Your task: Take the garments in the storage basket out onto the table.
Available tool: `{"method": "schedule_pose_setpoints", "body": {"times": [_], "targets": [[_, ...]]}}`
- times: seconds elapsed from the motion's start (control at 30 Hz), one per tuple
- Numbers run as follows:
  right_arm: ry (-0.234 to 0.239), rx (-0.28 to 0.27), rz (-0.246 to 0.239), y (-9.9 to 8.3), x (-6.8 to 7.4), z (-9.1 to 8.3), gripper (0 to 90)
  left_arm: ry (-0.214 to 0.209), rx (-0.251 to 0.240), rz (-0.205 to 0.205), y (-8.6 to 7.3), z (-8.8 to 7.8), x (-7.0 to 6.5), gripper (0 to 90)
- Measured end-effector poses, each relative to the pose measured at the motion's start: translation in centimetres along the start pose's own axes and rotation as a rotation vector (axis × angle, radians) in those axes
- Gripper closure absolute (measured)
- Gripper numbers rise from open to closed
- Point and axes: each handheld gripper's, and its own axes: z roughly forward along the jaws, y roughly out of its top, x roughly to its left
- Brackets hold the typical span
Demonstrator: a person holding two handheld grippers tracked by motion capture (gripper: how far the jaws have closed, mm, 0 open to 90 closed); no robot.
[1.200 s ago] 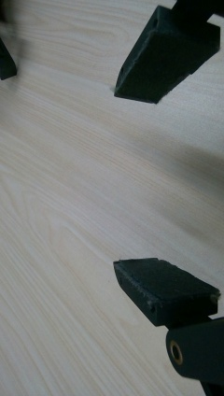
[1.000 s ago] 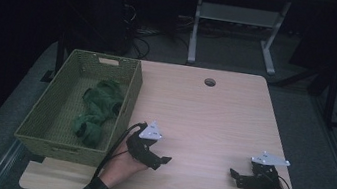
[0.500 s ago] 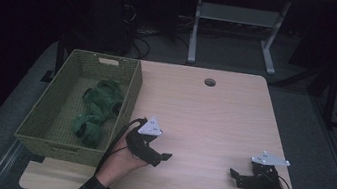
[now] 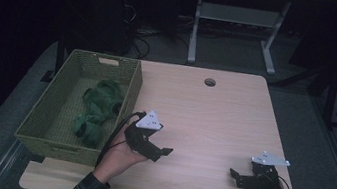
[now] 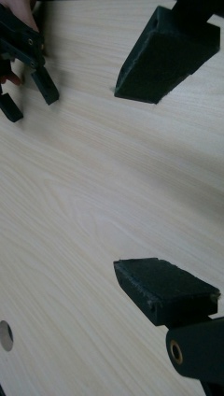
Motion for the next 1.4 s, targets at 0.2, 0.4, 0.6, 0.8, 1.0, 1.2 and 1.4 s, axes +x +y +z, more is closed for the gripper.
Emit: {"method": "schedule_pose_setpoints", "body": {"times": [0.2,0.4,0.6,0.8,1.0,1.2,1.4], "targets": [[0.000,0.000,0.001,0.0,0.0,0.0,9.3,-0.001,-0.005,0.014,0.8,-0.4,0.3,13.5],[0.000,0.000,0.000,0.0,0.0,0.0,9.2,-0.002,-0.013,0.015,1.8,-0.5,0.9,13.9],[0.000,0.000,0.000,0.0,0.0,0.0,9.2,-0.026,-0.006,0.043,2.8,-0.9,1.5,13.9],[-0.001,0.000,0.000,0.0,0.0,0.0,9.3,-0.051,0.028,0.029,3.5,-2.0,2.6,13.9],[-0.003,-0.001,0.002,0.0,0.0,0.0,9.4,-0.059,0.023,0.032,4.2,-2.8,3.6,13.9],[-0.005,0.001,0.006,0.1,0.0,0.1,9.4,-0.033,0.035,0.037,4.0,-3.4,4.0,13.9],[-0.005,0.001,0.006,0.1,0.0,0.1,9.4,0.023,0.019,0.014,3.6,-5.0,4.8,13.9]]}}
